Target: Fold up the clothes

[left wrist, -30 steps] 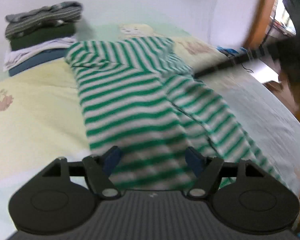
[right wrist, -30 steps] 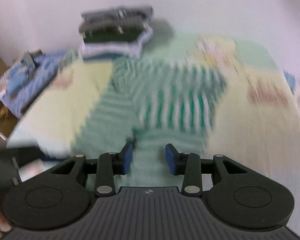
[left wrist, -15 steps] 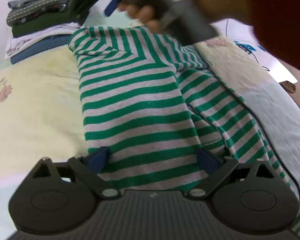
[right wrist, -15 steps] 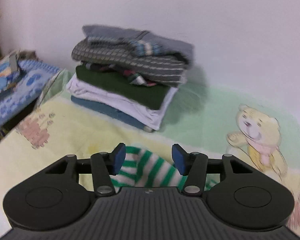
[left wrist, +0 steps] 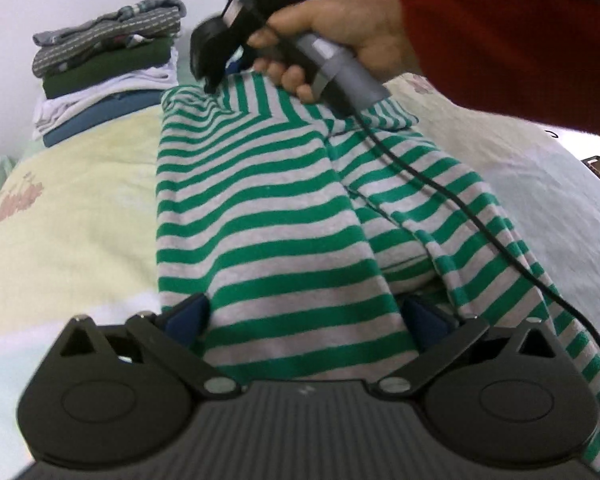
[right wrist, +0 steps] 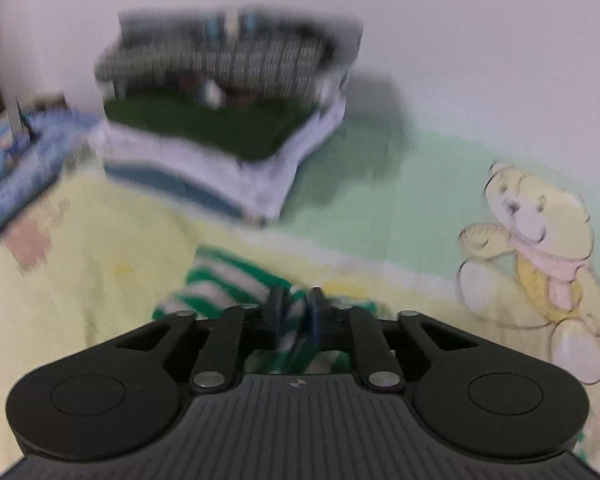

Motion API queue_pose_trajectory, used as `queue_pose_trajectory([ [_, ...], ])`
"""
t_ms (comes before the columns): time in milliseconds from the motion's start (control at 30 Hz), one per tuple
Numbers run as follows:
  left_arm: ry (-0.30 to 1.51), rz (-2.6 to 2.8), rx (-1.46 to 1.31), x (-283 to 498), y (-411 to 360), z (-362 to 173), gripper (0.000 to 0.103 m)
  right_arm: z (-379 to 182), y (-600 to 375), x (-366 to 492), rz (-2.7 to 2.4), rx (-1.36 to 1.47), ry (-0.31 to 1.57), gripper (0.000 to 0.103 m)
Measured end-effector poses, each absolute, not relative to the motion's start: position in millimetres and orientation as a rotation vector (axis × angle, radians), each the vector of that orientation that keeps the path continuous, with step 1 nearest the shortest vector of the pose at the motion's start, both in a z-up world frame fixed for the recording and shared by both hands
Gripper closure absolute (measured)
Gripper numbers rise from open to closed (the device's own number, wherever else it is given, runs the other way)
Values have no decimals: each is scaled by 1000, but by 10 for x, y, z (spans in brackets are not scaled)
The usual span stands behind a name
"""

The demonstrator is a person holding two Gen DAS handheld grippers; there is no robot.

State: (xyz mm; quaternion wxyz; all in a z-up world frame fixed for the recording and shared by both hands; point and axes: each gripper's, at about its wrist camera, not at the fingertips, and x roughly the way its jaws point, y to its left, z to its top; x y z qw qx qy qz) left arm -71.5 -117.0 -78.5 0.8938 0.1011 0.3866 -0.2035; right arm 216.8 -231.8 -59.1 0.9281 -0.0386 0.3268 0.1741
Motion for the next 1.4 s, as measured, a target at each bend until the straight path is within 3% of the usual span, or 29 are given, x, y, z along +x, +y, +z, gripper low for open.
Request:
queue_pose_trajectory([
  [67, 785, -423, 208, -742, -1170, -800, 1, -424, -2454, 2011, 295, -63, 571, 68],
  [133, 767, -420, 201, -731, -1169, -834, 1, -350, -2450, 1905, 355, -79, 577, 68],
  [267, 753, -407, 195, -701, -1204, -853, 1, -359, -2208, 1813, 527, -128, 627, 58],
  [433, 751, -397, 192, -725, -1200, -843, 1, -771, -2024, 2106, 465, -111, 721, 62],
  [700, 748, -405, 188, -751, -1168, -833, 1, -374, -2699, 1305, 280, 58, 615, 61],
  [833, 747, -410, 189, -743, -1160, -831, 1, -679, -3069, 1311, 100, 104, 670, 72],
  [933, 748, -412, 190, -738, -1152, -831, 1, -760, -3293, 1280, 54, 183, 651, 72],
  [1000, 748, -412, 190, -738, -1146, -833, 1, -627, -3397, 1071, 53, 246, 591, 68],
  [1067, 747, -413, 190, -738, -1144, -832, 1, -574, -3472, 907, 11, 264, 565, 56],
  [1133, 747, -414, 190, -729, -1146, -832, 1, -649, -3526, 876, 21, 296, 588, 56],
  [1267, 746, -418, 191, -729, -1157, -829, 1, -725, -3503, 924, 2, 289, 617, 59],
  [1300, 746, -418, 191, -731, -1159, -828, 1, -730, -3495, 940, -8, 283, 622, 65],
  [1333, 746, -418, 191, -734, -1158, -827, 1, -735, -3487, 955, -19, 277, 627, 86],
  [1367, 746, -418, 191, -735, -1157, -826, 1, -740, -3479, 971, -29, 271, 632, 93],
  [1400, 746, -419, 191, -736, -1156, -825, 1, -744, -3471, 987, -39, 265, 637, 94],
])
